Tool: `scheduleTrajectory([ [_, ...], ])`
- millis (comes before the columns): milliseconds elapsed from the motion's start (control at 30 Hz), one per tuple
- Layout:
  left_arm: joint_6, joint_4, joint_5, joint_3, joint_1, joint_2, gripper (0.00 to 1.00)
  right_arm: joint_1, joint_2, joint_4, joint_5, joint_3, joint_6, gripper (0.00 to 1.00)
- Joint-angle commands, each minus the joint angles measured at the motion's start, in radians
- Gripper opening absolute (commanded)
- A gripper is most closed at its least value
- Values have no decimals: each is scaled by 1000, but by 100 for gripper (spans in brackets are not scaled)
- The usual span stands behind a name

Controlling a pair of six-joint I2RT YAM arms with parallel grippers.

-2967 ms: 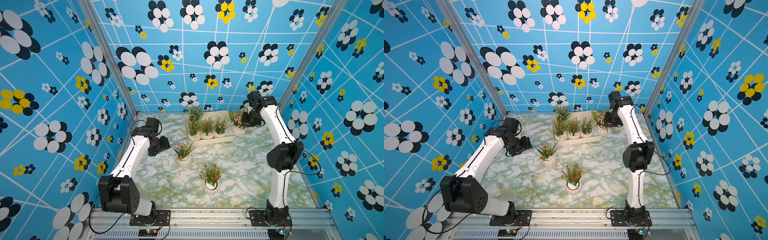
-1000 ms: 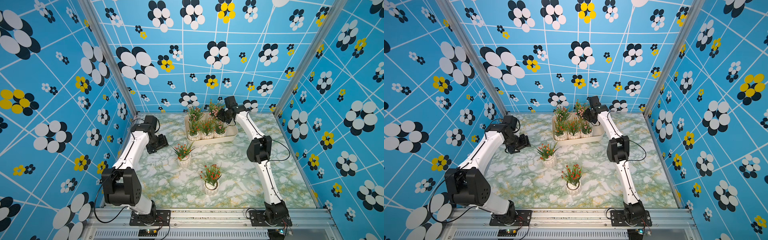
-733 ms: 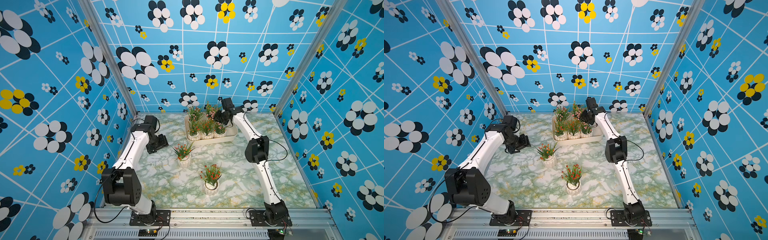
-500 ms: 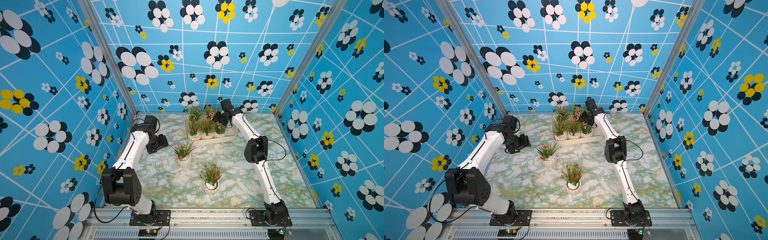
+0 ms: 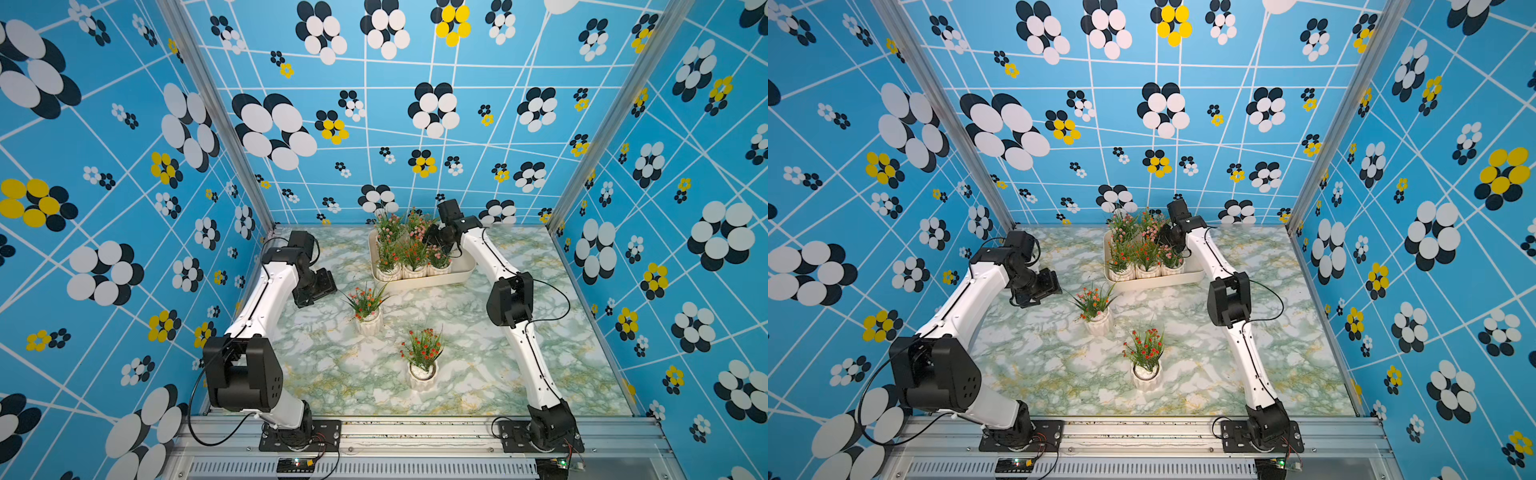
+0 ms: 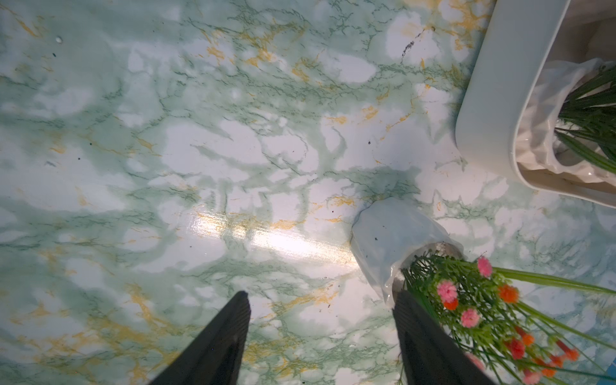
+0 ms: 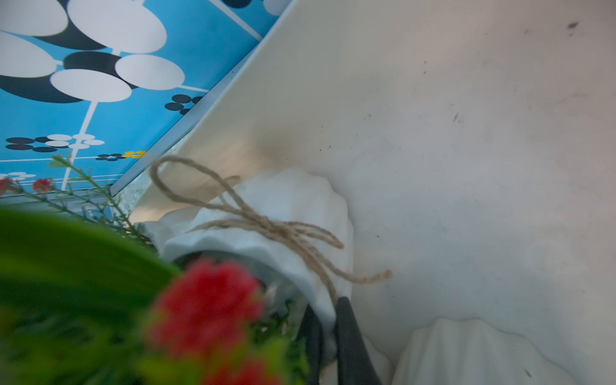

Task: Put the potted gypsophila into the storage box
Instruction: Place the baby's breath potted plant at the storage box.

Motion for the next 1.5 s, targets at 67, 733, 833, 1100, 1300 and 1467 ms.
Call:
scheduleTrajectory([
  [67,-3,-11,16,-9,9,-13,72,18,13,50,-48,10,9,6],
  [733,-10,-12,20,-13,8,-24,72,18,12,30,-63,7,-11,35],
  [833,-13,-15,20,-14,8,-29,72,16,-6,17,-38,8,-31,38],
  [1100,-13,-16,20,-10,7,-41,72,-12,-79,-28,23,-1,-72,42],
  [1300,-22,-16,23,-14,5,-52,72,-42,-140,-10,27,-61,-78,46],
  [1467,-27,-15,23,-21,3,-65,72,-50,-153,-22,26,-69,-88,51],
])
